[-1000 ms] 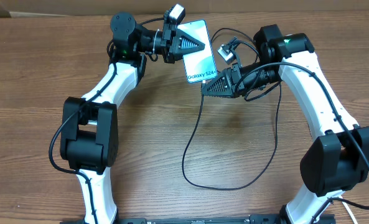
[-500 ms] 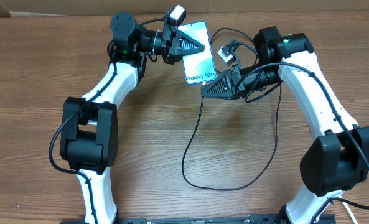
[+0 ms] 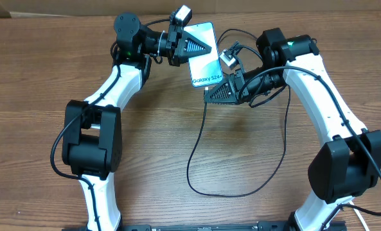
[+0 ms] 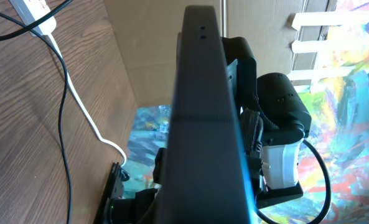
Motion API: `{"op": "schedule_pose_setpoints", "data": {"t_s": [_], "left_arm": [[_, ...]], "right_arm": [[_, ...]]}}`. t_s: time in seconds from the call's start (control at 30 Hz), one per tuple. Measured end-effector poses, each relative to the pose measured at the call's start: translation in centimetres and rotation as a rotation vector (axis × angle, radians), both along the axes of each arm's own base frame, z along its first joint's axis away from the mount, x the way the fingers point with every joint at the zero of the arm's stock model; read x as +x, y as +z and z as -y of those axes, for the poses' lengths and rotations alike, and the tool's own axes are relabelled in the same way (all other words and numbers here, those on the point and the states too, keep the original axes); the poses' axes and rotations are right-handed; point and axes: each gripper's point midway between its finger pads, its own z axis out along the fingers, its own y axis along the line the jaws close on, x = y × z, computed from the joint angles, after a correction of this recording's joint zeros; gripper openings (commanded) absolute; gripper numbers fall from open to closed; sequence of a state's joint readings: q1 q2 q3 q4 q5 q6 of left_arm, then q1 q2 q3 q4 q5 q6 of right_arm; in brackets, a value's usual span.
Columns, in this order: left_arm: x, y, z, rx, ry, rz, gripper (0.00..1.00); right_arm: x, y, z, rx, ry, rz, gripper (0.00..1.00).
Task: Plug charger to phone and switch on socket
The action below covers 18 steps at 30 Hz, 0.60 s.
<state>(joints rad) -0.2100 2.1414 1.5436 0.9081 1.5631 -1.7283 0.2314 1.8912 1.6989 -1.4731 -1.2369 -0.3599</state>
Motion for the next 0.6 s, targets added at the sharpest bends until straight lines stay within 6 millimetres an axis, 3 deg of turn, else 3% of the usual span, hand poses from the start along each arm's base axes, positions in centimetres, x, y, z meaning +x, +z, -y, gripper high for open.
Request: {"op": "schedule_pose_setpoints", "data": {"t_s": [0.6], "left_arm": [[0.00, 0.00, 0.00, 0.000, 0.000, 0.000, 0.04]], "right_arm": [[0.70, -0.23, 0.92, -0.013, -0.027, 0.006, 0.04]]}}
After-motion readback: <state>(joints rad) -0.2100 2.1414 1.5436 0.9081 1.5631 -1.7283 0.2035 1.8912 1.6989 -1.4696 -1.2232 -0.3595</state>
